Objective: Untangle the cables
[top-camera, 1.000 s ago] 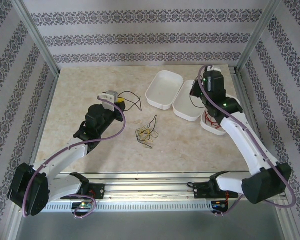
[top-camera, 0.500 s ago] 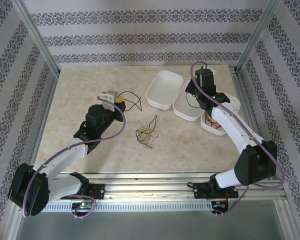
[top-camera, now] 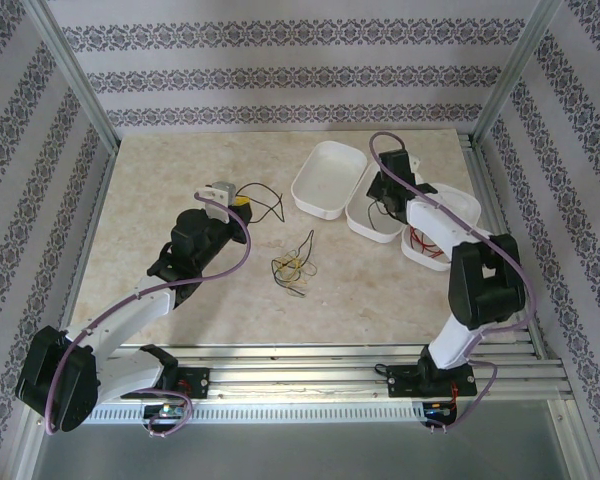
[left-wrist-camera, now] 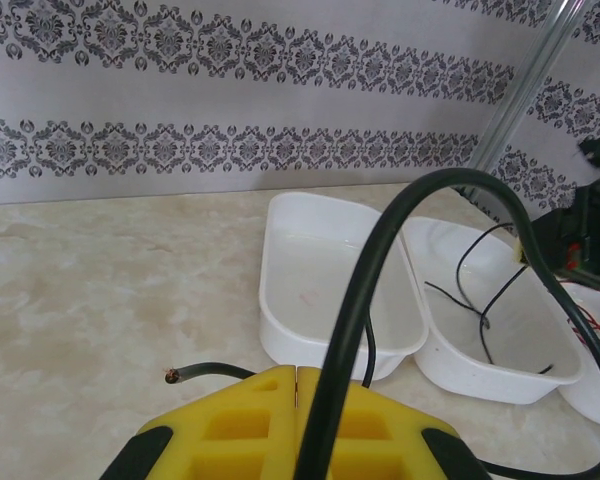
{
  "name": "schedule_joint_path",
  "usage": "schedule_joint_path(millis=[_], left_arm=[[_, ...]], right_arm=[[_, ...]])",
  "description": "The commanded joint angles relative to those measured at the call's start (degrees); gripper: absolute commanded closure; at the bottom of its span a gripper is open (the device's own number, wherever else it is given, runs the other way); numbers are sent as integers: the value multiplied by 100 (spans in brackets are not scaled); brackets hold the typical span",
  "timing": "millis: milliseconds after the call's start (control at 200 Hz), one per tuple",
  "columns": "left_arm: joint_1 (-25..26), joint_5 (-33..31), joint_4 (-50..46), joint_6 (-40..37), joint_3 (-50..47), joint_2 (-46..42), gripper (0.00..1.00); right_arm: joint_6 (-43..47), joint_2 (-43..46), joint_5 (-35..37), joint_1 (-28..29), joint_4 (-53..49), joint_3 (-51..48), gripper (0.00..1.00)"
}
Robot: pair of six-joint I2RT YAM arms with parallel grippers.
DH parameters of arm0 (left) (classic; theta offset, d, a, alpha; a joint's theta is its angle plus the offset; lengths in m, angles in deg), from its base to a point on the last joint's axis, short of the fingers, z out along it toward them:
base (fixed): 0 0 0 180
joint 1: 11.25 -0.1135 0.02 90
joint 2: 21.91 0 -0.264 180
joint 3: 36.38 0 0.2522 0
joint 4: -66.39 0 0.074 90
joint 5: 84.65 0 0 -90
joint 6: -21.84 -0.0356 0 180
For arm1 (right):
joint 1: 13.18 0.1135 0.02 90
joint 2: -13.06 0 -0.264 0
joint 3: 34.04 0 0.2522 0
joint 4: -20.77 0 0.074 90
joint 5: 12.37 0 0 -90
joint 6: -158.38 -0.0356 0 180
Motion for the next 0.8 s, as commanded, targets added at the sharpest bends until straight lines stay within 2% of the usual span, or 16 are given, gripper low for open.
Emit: schedule_joint_path(millis=[0,75,205,325,395,510,615,710,794], left_arm=[[-45,74,-54,87,-85,-14,100],[-42,89,-61,86,-68,-6,100],[-45,106,-94,78,-39,17,100],[-42,167,-110,61,-7,62,100],[-45,210,-98,78,5,73,100],[-45,268,-78,109,5,78,100],[-40,374,-92,116,22,112,100],[-41,558,-160,119,101,159,100],[-44,763,-192,131,189,226,100]], right_arm=[[-206,-320,-228,-185,-1,231,100],[-207,-442,-324,-238,-21,251,96],[-90,-438,-419,-286,-47,260,83],[113,-271,-462,-338,-163,312,59],[218,-73,-378,-364,-254,268,50],[325,367,-298,-420,-326,93,42],[509,835,-429,-430,-309,-105,39],[802,1323,-964,-413,-65,-378,38],[1162,1736,-1771,-367,258,-641,37]])
